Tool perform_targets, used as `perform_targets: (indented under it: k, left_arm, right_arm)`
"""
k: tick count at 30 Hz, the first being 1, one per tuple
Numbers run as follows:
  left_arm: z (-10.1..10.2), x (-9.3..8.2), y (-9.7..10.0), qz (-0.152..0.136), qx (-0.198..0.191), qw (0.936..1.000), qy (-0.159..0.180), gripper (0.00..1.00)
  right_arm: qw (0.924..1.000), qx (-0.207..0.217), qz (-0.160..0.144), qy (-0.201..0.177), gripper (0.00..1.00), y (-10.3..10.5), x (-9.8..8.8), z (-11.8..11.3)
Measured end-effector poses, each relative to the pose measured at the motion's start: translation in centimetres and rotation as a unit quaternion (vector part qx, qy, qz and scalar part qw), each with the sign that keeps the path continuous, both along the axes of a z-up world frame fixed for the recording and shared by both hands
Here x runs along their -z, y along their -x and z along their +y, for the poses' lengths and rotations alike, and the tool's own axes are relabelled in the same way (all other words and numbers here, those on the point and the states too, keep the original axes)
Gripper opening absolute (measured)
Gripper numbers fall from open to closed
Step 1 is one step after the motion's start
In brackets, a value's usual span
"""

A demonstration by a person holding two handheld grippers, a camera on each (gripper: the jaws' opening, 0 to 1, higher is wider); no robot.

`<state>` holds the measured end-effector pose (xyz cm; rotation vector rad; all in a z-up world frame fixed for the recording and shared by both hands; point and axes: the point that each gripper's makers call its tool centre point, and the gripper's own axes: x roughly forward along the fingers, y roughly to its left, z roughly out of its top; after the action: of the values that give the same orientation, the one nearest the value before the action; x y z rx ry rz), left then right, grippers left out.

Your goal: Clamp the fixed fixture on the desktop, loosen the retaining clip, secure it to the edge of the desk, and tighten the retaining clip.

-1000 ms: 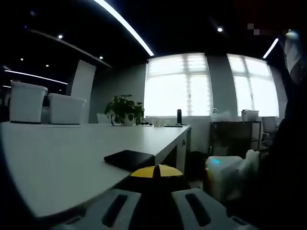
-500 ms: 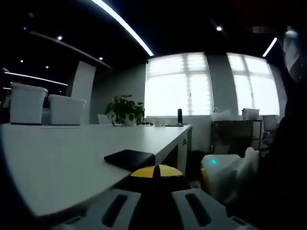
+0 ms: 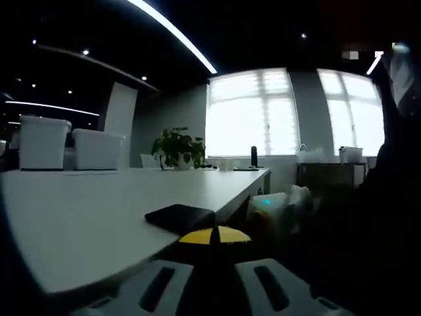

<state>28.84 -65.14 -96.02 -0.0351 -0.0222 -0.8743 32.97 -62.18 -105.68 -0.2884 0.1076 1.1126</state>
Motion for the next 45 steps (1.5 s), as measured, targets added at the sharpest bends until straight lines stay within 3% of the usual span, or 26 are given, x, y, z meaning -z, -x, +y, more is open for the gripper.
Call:
perform_targets:
  k: [5, 6, 16, 19, 22, 23, 25, 29, 31, 33, 34, 36, 40, 45]
  left_arm:
    - [0.0, 0.0, 0.0, 0.006, -0.004, 1.0000, -0.006, 0.00]
    - [0.0, 0.0, 0.0, 0.006, -0.005, 1.0000, -0.006, 0.00]
    - [-0.2, 0.7, 0.0, 0.013, -0.006, 0.9997, -0.017, 0.00]
    - [-0.2, 0.7, 0.0, 0.011, -0.001, 0.9996, -0.026, 0.00]
    - [-0.2, 0.7, 0.0, 0.005, 0.003, 0.9996, -0.026, 0.00]
    - [-0.2, 0.7, 0.0, 0.003, 0.004, 0.9997, -0.023, 0.00]
    - [-0.3, 0.6, 0.0, 0.000, 0.006, 0.9998, -0.020, 0.00]
    - [-0.2, 0.5, 0.1, -0.001, 0.007, 0.9998, -0.018, 0.01]
    - [-0.2, 0.5, 0.1, -0.001, 0.011, 0.9998, -0.015, 0.01]
    - [-0.2, 0.5, 0.1, -0.003, 0.013, 0.9998, -0.011, 0.01]
    - [-0.2, 0.5, 0.1, -0.003, 0.014, 0.9999, -0.008, 0.01]
    - [-0.2, 0.4, 0.1, -0.003, 0.015, 0.9999, -0.001, 0.01]
    - [-0.2, 0.4, 0.1, -0.002, 0.018, 0.9998, 0.008, 0.01]
    - [-0.2, 0.3, 0.2, -0.002, 0.020, 0.9997, 0.016, 0.01]
  right_arm:
    - [0.9974, -0.072, 0.000, -0.004, 0.22, -0.1, 0.0, 0.4]
    - [0.9955, -0.088, -0.033, 0.010, 0.22, 0.6, -0.3, 0.2]
    - [0.9959, -0.081, -0.039, 0.015, 0.24, 0.6, -0.2, 0.1]
    - [0.9991, -0.020, -0.033, 0.014, 0.27, 0.0, 0.0, -0.1]
    - [0.9963, 0.074, -0.003, -0.044, 0.34, 0.3, -0.4, 0.0]
    - [0.9938, 0.097, -0.031, -0.045, 0.35, 0.6, -0.6, 0.0]
    - [0.9817, 0.169, -0.061, -0.064, 0.40, 1.4, -1.6, -0.3]
    - [0.9570, 0.277, -0.048, -0.072, 0.41, 1.9, -1.0, 0.0]
    - [0.9367, 0.335, -0.038, -0.094, 0.38, 1.7, -1.4, -0.9]
    - [0.9216, 0.374, -0.033, -0.097, 0.38, 1.9, -1.6, -2.0]
    - [0.9163, 0.388, -0.025, -0.096, 0.38, 1.8, -1.4, -2.6]
    - [0.9159, 0.389, -0.008, -0.100, 0.38, 1.8, -1.1, -2.6]
    - [0.9122, 0.399, -0.009, -0.094, 0.37, 1.2, -1.0, -2.4]
    - [0.9135, 0.398, -0.015, -0.082, 0.34, 1.1, -1.1, -1.5]
